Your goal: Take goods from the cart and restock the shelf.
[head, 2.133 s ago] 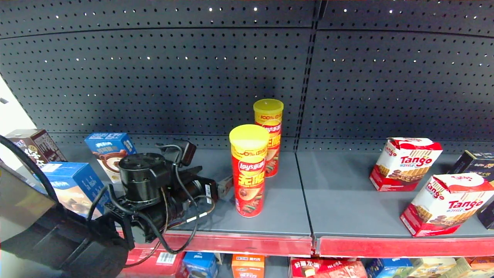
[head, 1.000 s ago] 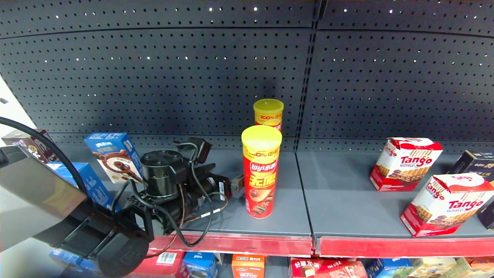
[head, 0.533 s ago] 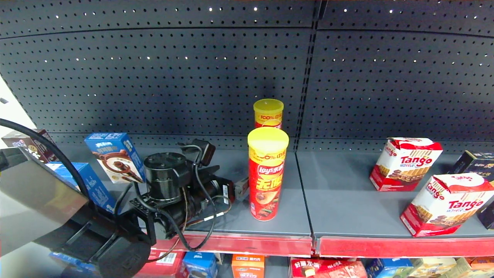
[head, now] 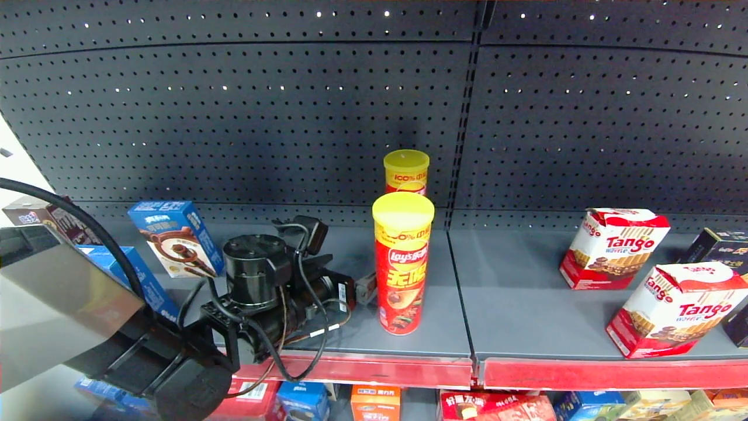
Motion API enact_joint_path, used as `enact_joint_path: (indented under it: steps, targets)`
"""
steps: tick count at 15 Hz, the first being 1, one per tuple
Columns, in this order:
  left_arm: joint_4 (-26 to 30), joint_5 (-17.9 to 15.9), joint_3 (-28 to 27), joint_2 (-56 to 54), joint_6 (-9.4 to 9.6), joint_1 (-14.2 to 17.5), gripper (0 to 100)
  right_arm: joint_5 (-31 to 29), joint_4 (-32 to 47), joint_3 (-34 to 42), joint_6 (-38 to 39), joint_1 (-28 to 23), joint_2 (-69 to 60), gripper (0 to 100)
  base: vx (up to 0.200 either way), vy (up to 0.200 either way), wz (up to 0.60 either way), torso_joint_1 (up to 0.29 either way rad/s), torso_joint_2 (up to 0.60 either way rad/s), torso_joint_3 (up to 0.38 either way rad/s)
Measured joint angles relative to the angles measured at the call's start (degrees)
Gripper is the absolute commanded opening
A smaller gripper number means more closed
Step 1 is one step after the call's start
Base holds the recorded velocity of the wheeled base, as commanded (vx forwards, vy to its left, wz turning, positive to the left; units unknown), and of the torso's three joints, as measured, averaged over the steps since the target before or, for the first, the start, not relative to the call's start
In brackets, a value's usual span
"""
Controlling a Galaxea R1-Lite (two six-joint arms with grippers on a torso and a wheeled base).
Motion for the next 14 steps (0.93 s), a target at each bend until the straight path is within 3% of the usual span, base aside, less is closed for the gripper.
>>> enact_joint_path:
  steps: [6, 10, 14]
  targets:
    - [0.0, 0.2, 0.7, 0.3, 0.4, 0.3, 100, 0.0, 0.0, 0.0, -0.1, 0.0, 0.0, 100, 0.0, 0.0, 0.0, 0.0, 0.0, 0.0]
    - [-0.3, 0.2, 4.8, -3.0, 1.37, 2.0, 100, 0.2, 0.0, 0.0, -0.2, 0.0, 0.0, 100, 0.0, 0.0, 0.0, 0.0, 0.0, 0.0]
    - [-0.4, 0.1, 8.7, -7.6, 1.34, 0.9, 100, 0.3, 0.0, 0.0, -0.2, 0.0, 0.0, 100, 0.0, 0.0, 0.0, 0.0, 0.0, 0.0]
